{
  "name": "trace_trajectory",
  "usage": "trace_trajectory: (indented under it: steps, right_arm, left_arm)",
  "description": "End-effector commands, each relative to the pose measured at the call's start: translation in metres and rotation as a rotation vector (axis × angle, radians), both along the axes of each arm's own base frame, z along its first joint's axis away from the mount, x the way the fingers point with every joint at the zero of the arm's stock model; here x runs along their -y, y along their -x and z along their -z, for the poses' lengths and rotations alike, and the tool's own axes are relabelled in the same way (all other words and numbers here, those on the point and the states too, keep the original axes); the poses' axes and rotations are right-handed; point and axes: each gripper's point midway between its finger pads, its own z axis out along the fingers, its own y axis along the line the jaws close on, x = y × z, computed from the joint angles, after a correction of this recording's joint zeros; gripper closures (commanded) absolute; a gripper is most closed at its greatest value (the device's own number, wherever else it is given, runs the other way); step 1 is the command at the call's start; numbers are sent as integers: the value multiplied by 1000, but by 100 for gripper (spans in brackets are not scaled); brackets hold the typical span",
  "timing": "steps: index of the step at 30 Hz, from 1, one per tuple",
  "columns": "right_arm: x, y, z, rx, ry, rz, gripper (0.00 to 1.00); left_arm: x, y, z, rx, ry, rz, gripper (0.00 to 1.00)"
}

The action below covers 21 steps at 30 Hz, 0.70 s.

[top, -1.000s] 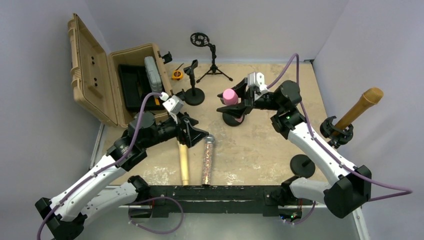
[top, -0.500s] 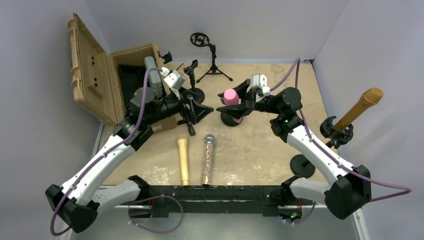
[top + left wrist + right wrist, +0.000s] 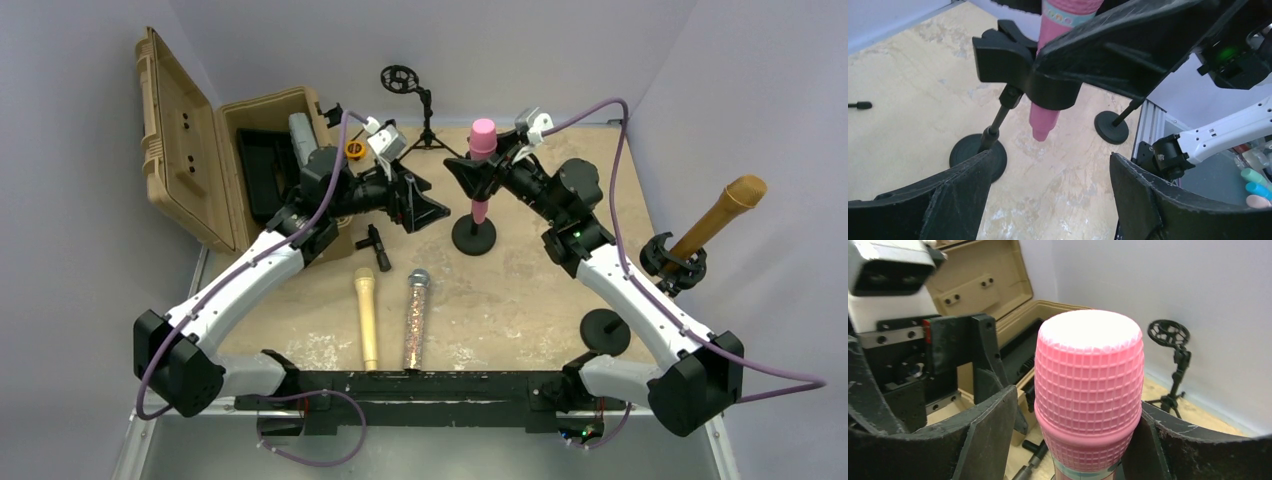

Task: Remove the microphone from the stand

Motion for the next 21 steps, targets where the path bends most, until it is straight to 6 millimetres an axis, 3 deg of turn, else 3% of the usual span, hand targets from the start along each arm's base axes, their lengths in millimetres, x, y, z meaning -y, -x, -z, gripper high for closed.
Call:
trace_trajectory:
  steps: [1, 9, 15, 21]
  right_arm:
    - [23, -9, -26, -6, -38, 146, 33]
    - [51, -17, -31, -88, -113, 307, 17]
    - [78, -27, -26, -210, -168, 471, 5]
    - [114, -40, 3, -383, -232, 707, 1]
  left_arm:
    - [14, -3, -44, 105, 95, 80, 18]
    - [23, -5, -39, 79, 99, 76, 23]
    - [45, 0, -31, 68, 85, 99, 27]
    - [56, -4, -23, 45, 86, 60, 29]
